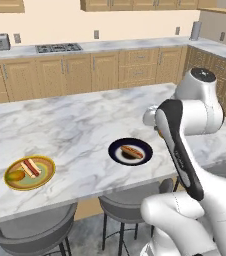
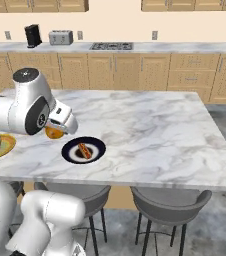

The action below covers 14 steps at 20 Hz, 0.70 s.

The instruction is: Pick up the orange and mango from the fridge and place one fruit on each plate on the dining counter.

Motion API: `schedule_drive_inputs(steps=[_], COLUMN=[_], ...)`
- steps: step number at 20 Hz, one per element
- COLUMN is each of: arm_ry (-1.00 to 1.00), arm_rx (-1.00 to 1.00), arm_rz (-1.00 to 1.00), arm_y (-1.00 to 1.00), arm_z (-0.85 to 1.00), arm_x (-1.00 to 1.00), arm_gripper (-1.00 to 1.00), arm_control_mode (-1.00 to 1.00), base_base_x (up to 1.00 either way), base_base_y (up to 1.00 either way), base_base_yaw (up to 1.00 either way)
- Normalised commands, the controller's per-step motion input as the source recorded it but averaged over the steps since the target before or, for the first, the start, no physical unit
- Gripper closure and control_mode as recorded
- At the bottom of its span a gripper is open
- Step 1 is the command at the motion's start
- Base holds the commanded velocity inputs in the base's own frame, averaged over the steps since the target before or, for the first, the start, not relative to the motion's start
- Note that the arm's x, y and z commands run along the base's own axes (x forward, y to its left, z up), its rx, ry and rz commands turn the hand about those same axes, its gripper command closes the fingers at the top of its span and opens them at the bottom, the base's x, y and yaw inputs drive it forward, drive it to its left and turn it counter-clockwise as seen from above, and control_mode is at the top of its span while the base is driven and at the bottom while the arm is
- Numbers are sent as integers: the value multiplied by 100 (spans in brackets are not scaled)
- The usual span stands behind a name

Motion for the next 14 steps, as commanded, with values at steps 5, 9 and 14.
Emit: schedule_drive_inputs(steps=[5,9,14], arm_ry=[4,-2,-9], arm_rx=[-14,-9,0], arm_rz=[0,0,2], arm_y=[-11,-11,-3], arm_z=[-82,-73,-58], arm_x=[100,78,71], arm_gripper=[100,100,100], arm_control_mode=[-100,-100,-100], base_base_x=[0,0,0], base_base_y=[0,0,0], base_base_yaw=[0,0,0])
